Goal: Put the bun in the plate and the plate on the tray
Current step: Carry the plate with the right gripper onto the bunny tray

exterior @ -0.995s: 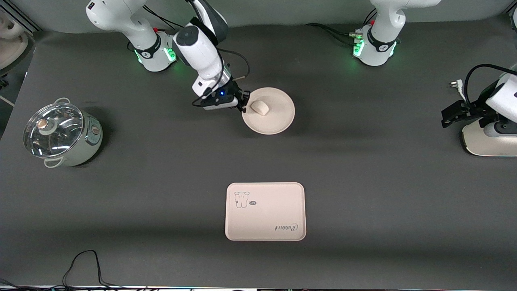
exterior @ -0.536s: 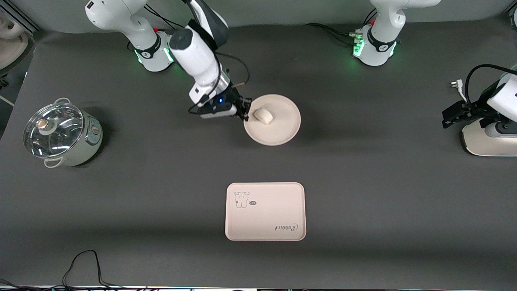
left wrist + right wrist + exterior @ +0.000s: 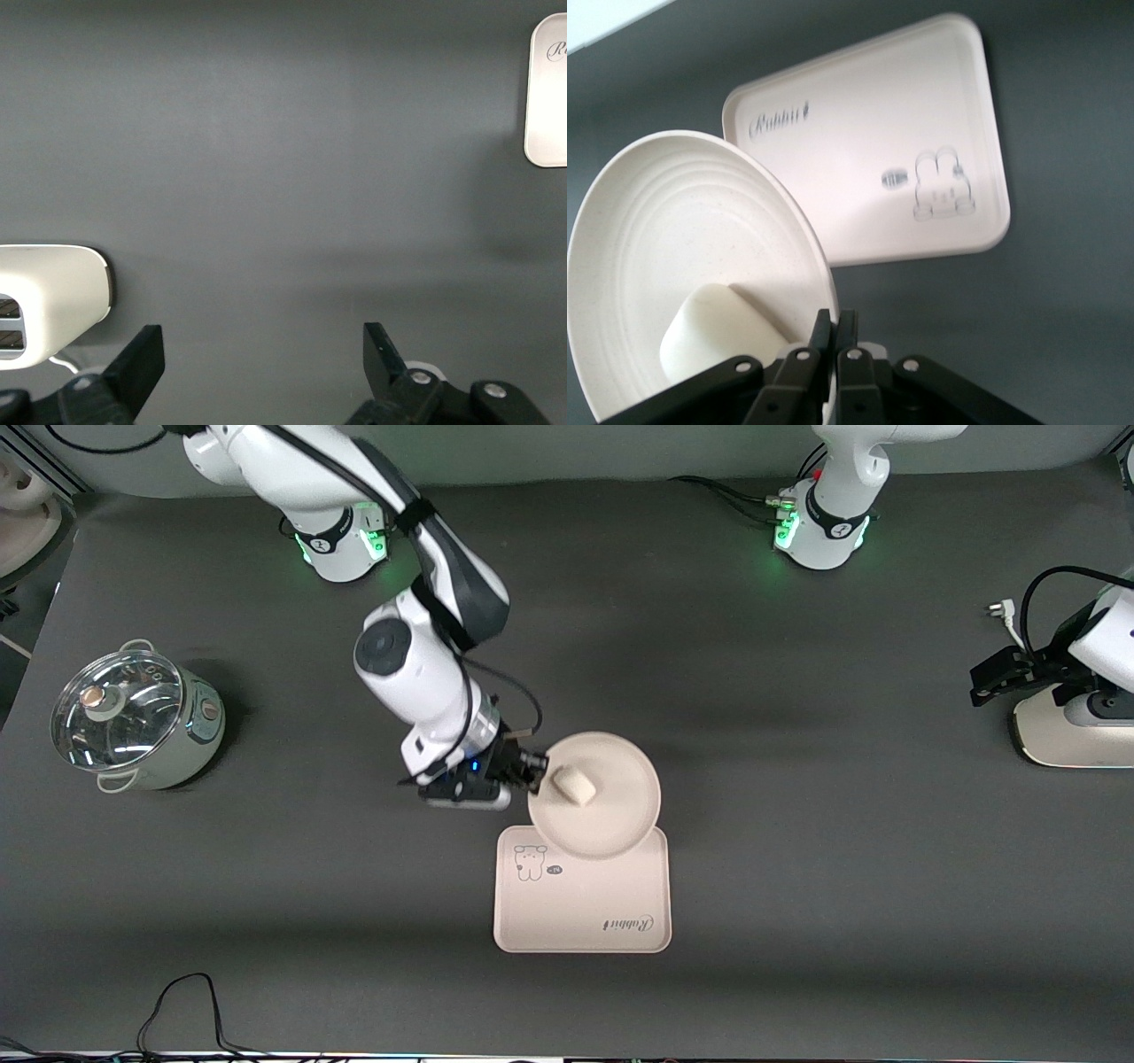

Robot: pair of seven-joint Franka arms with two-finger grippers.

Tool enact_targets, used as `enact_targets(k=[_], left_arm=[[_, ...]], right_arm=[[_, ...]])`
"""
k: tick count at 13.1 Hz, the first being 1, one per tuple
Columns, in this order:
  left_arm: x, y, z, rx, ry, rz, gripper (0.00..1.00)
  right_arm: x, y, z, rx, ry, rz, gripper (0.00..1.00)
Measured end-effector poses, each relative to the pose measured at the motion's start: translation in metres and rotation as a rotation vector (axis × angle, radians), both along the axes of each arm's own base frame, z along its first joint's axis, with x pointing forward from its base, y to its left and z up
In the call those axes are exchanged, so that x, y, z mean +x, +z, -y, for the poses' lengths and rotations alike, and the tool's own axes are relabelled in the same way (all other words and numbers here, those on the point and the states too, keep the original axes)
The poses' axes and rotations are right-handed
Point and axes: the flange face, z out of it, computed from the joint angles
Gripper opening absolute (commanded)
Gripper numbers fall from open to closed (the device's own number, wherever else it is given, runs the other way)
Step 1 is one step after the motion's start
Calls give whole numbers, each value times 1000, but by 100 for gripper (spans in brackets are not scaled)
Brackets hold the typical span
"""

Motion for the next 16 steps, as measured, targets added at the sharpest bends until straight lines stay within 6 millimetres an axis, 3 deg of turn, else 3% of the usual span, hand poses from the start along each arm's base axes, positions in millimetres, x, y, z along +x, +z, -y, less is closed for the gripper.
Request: enact_targets(k=[2, 4, 11, 14, 15, 16], left_arm=[[0, 0, 0, 0, 0, 0, 100], [0, 0, 0, 1, 0, 0, 100], [-1, 1, -1, 1, 1, 2, 100], [-1, 1, -1, 1, 1, 2, 100], [-1, 1, -1, 1, 1, 2, 100], [-1, 1, -1, 1, 1, 1, 100]], right_arm=[[33, -10, -2, 8, -12, 4, 0], [48, -29, -6, 9, -18, 4, 0], [64, -137, 2, -9, -65, 22, 0], [65, -170, 6, -7, -84, 53, 0], [65, -175, 6, -7, -86, 55, 20], [65, -177, 6, -6, -88, 58, 78]])
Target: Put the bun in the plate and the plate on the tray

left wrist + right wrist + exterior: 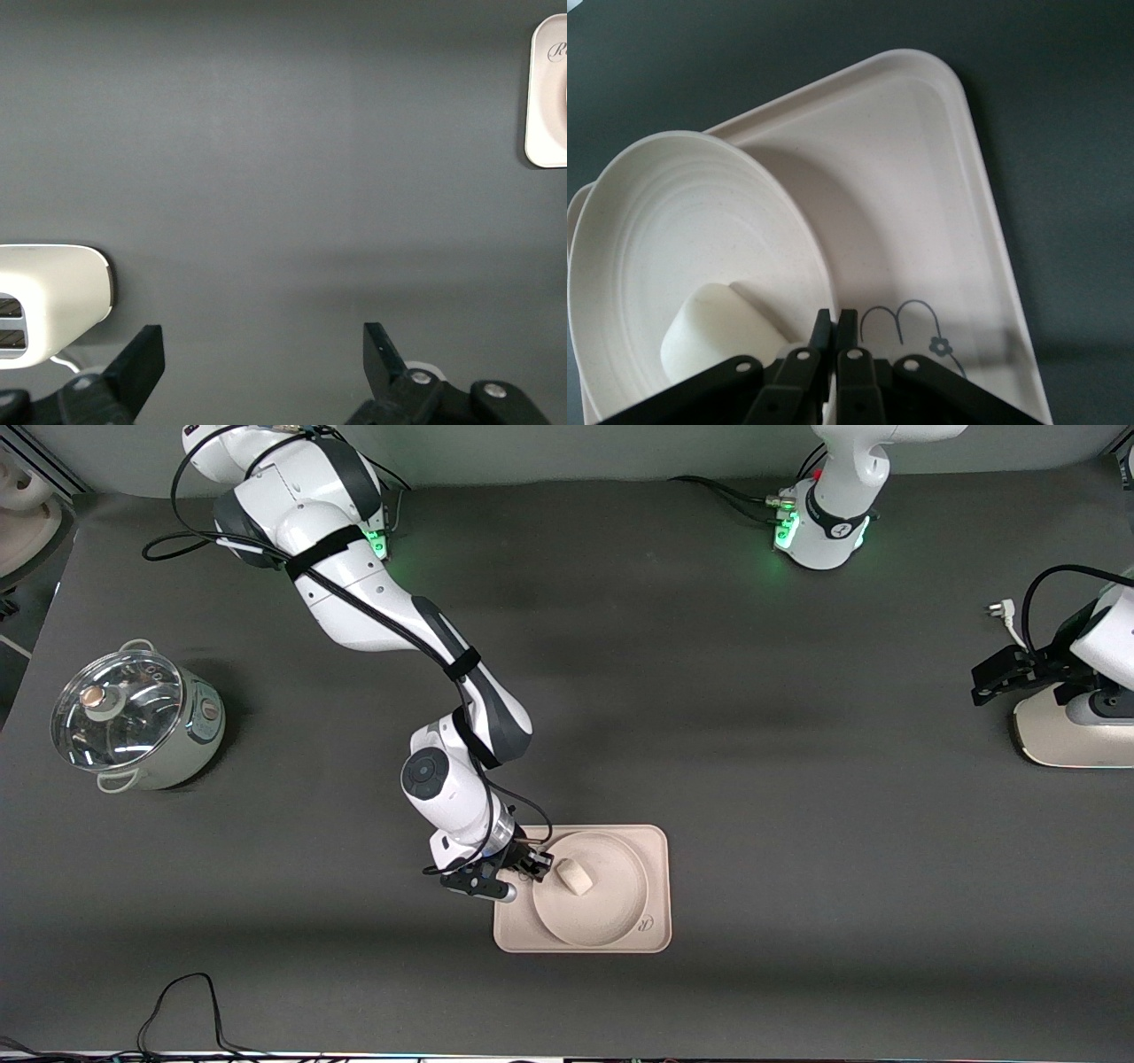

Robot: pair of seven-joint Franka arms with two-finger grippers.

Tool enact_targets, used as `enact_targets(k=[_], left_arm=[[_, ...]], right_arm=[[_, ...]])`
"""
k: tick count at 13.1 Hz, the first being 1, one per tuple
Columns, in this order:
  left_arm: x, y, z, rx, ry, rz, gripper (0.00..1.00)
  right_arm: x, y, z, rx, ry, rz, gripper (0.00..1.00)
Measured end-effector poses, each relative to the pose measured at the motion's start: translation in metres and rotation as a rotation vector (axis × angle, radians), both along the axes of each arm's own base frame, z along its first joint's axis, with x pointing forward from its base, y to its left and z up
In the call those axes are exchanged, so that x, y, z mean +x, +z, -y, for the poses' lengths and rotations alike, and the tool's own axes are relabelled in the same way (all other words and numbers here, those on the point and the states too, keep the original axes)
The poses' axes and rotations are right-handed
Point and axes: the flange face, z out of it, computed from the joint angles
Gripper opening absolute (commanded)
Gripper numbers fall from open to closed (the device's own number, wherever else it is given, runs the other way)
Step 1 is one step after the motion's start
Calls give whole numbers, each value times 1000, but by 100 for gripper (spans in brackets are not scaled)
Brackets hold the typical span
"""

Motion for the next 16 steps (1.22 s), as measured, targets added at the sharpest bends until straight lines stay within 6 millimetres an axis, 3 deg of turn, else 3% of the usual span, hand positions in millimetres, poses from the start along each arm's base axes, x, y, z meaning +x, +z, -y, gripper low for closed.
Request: enact_targets(k=[1, 5, 7, 9, 12, 14, 16], left_arm=[[0, 0, 0, 0, 0, 0, 100], [0, -2, 0, 0, 0, -4, 100], [0, -3, 0, 2, 0, -6, 100], [-1, -4, 0, 3, 0, -8, 100], [0, -4, 0, 4, -1, -8, 100], [0, -5, -1, 19, -3, -6, 100], [0, -4, -2, 30, -5, -5, 100]], right_arm=[[1, 1, 0, 4, -2, 3, 100], [6, 19, -4, 18, -1, 6, 100], [8, 46, -4, 7, 17, -55, 100], [12, 100, 8, -17, 34, -114, 100], [6, 208, 40, -37, 48, -188, 100], [-3, 280, 84, -38, 31, -235, 100], [-19, 343, 143, -36, 10, -274, 100]])
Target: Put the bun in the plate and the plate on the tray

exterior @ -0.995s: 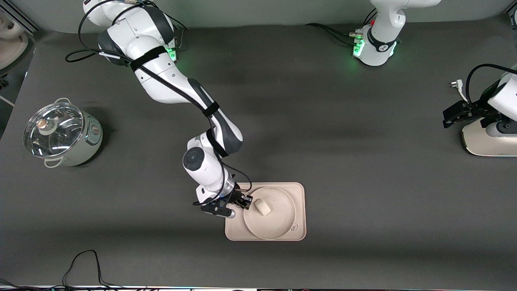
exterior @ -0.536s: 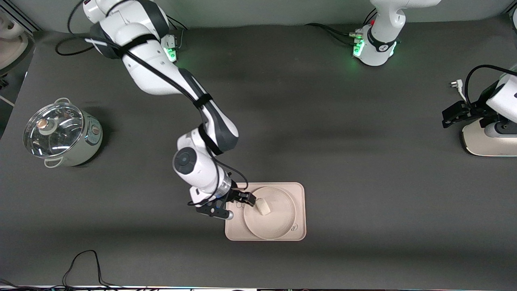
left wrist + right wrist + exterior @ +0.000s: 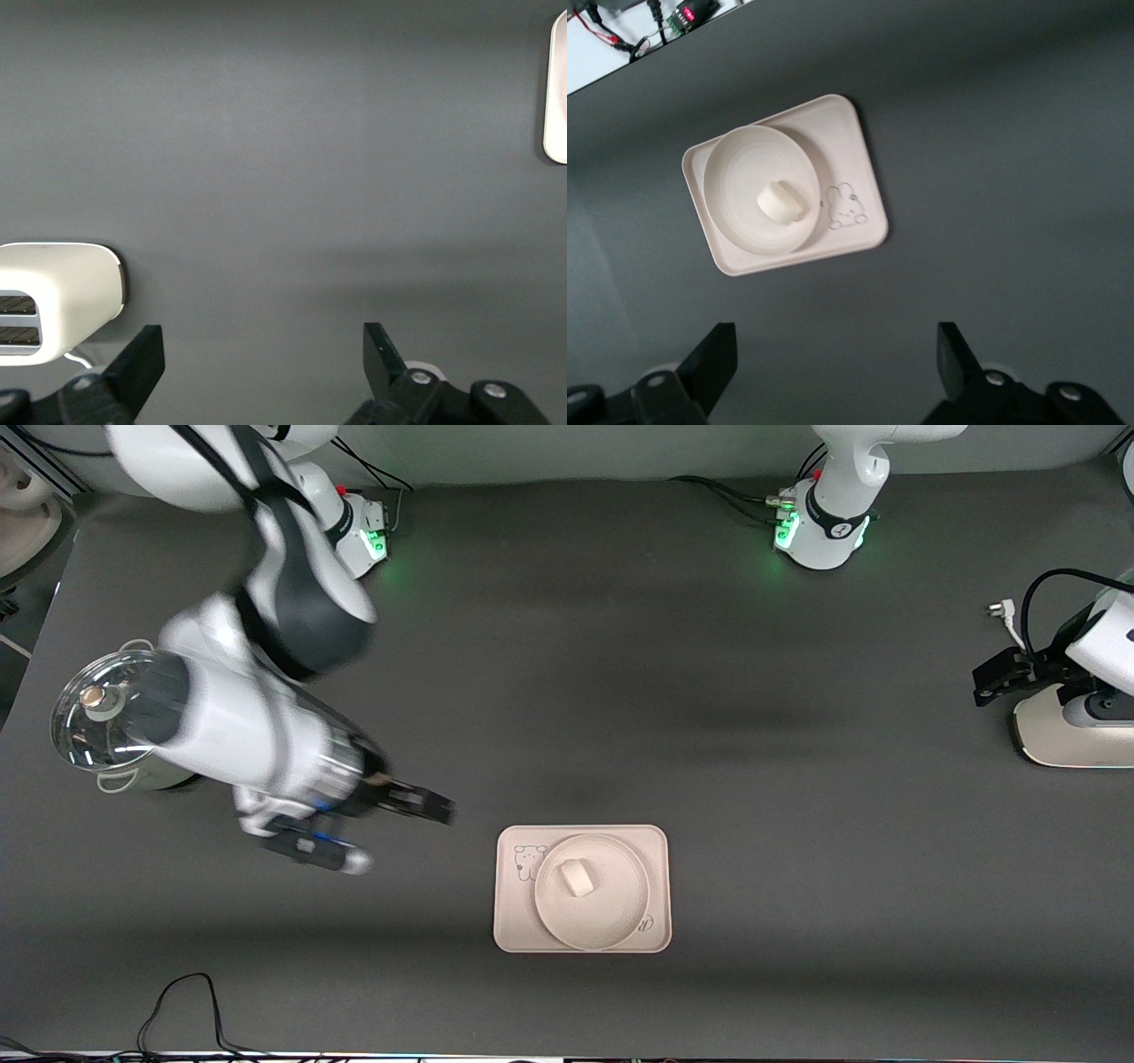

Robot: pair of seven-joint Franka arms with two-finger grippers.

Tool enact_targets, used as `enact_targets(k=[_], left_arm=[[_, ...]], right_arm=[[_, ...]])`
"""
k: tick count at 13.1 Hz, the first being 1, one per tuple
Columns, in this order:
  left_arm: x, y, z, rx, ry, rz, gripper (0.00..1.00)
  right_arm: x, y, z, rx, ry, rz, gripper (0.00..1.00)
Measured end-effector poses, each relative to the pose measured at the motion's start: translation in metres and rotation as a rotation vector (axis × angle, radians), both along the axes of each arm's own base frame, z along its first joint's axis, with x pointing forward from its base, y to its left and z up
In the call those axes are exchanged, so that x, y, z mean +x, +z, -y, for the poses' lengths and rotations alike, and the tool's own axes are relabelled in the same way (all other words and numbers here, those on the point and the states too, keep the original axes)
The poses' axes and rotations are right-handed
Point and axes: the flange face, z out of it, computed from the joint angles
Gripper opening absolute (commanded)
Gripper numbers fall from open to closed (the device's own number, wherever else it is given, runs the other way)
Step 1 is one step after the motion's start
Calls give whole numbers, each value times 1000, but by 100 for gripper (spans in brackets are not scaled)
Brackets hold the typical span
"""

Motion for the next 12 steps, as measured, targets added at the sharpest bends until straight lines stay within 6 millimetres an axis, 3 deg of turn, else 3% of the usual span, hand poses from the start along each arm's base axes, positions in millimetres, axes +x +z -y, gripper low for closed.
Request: enact_targets(k=[3, 5, 8, 12], left_arm=[[0, -1, 1, -5, -1, -1, 100], [0, -1, 2, -15, 0, -1, 100], [2, 1, 3, -18, 0, 16, 100], [3, 1, 2, -19, 2, 24, 100]], right_arm=[[-39, 63, 76, -54, 75, -8, 100], [-62, 85, 124, -108, 154, 6, 100], [-86, 95, 196, -182, 257, 2, 100], [-92, 90, 242, -227, 313, -10, 100]])
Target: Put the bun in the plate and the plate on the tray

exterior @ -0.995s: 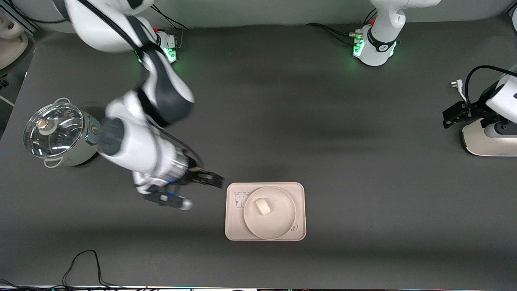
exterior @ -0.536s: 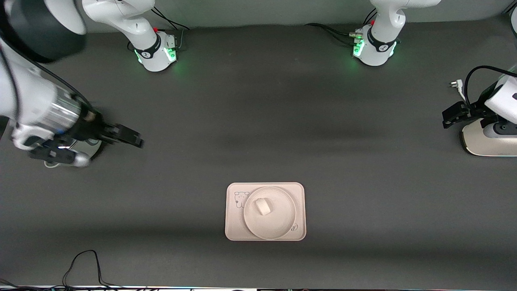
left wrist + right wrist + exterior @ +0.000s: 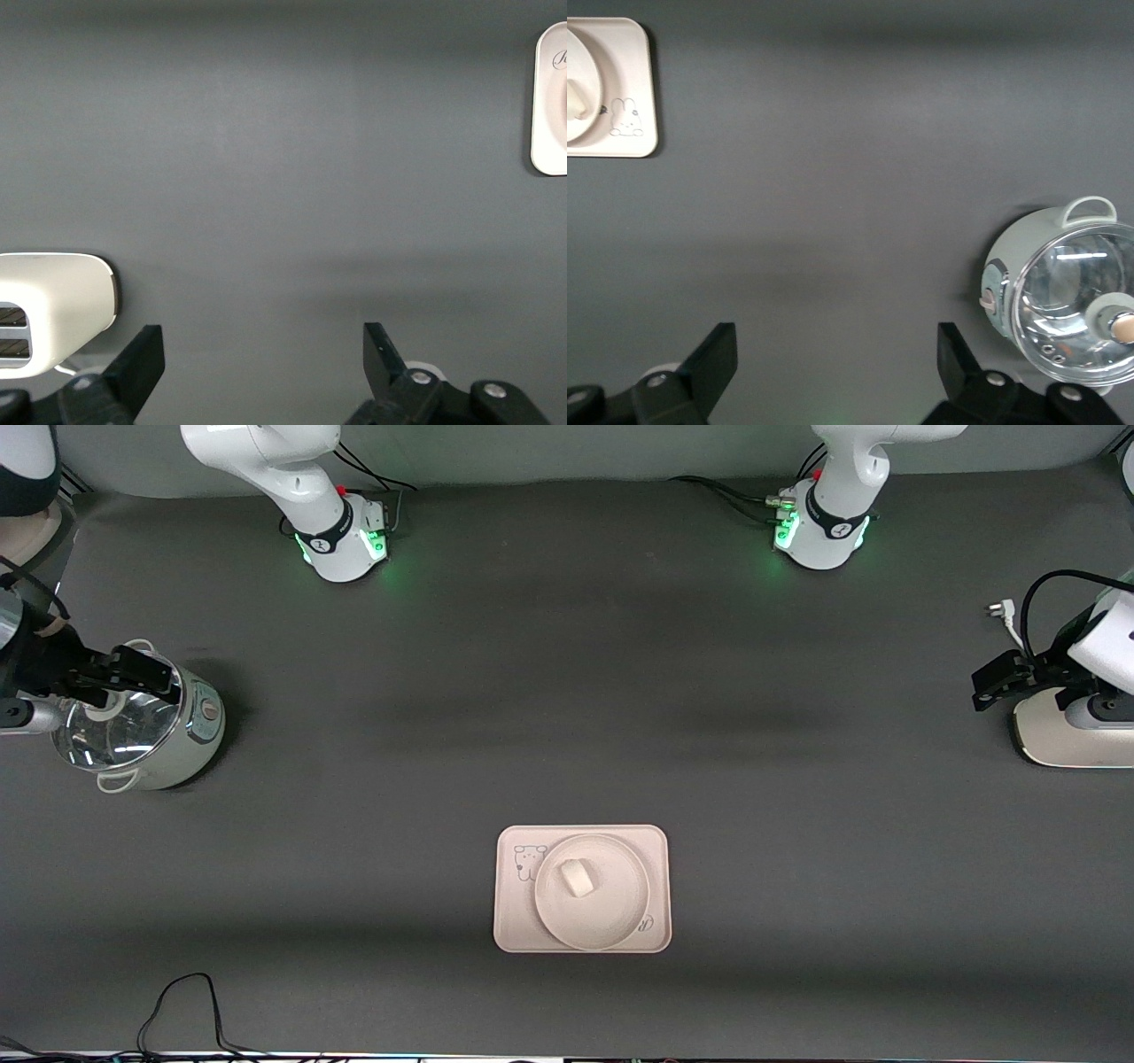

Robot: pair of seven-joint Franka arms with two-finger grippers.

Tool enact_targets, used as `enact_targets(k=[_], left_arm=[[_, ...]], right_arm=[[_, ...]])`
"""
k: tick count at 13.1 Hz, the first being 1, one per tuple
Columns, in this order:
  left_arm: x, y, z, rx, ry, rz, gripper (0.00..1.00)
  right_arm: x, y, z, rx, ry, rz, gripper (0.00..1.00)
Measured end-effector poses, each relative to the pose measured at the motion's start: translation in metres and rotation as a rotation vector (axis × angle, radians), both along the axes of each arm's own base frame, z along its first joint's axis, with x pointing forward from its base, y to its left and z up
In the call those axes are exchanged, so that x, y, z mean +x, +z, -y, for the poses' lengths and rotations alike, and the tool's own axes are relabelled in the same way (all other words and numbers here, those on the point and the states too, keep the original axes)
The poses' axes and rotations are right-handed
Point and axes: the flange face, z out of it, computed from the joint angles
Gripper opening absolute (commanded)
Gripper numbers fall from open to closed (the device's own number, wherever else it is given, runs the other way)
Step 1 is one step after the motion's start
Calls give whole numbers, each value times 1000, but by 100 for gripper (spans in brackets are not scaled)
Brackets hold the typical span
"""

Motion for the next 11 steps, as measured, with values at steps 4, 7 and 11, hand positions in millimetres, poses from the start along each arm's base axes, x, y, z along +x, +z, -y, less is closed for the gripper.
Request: enact_targets(k=[4, 7, 11], left_arm=[[0, 0, 0, 0, 0, 0, 100], [0, 1, 2, 0, -4, 2, 100], [0, 1, 6, 0, -10, 2, 100]], right_arm=[[0, -7, 13, -1, 0, -12, 100], [-1, -7, 13, -1, -1, -14, 100], [-1, -7, 13, -1, -1, -14, 100]])
